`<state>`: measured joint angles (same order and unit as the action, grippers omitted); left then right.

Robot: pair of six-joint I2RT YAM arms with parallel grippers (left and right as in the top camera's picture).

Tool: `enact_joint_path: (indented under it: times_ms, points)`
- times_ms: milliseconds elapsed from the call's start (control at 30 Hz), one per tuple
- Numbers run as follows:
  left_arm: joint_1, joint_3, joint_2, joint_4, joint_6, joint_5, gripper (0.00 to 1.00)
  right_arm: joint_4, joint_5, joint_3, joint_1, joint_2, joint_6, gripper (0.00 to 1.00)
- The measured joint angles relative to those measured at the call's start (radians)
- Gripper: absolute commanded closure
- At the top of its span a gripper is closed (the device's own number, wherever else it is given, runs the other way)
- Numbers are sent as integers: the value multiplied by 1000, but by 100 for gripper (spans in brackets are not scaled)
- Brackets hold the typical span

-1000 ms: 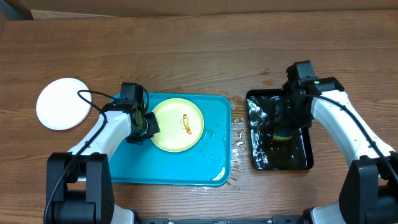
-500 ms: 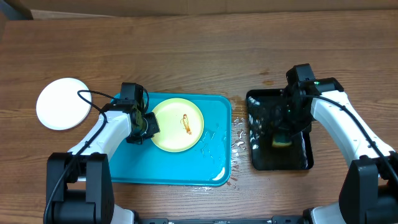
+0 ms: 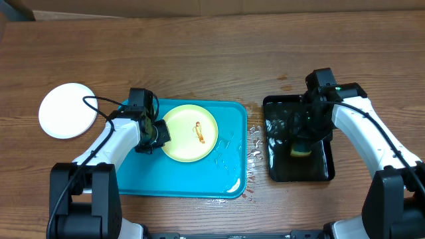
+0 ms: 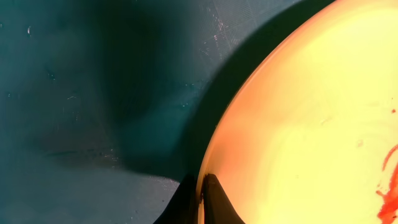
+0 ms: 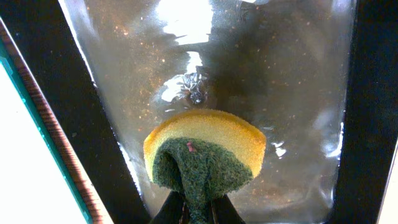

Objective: Clean dirty plates on tray and stack at the side
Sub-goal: 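Carry the sponge with the right gripper onto the held yellow plate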

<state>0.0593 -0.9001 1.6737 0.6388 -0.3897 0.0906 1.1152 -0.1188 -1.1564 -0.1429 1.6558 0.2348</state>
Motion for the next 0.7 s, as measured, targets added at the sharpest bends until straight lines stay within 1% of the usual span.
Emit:
enact_joint_path:
  times_ms: [200,333,433,533,633,700]
  points:
    - [0,0,0,0,0,2,96,3,3,0,0,0,1,96]
    - [0,0,0,-1,0,13,96,35,-44,-19,0,0,-9,96]
    - [0,0,0,-1,0,19,96,90,-63,-100,-1,0,-13,96]
    - [0,0,0,-1,0,32,96,103,-88,-192,-5,0,-19,96]
    - [0,0,0,-1,0,40,96,68,-119,-244,-38,-4,-24,96]
    - [0,0,0,-1,0,52,96,15,-132,-250,-95,-6,-26,96]
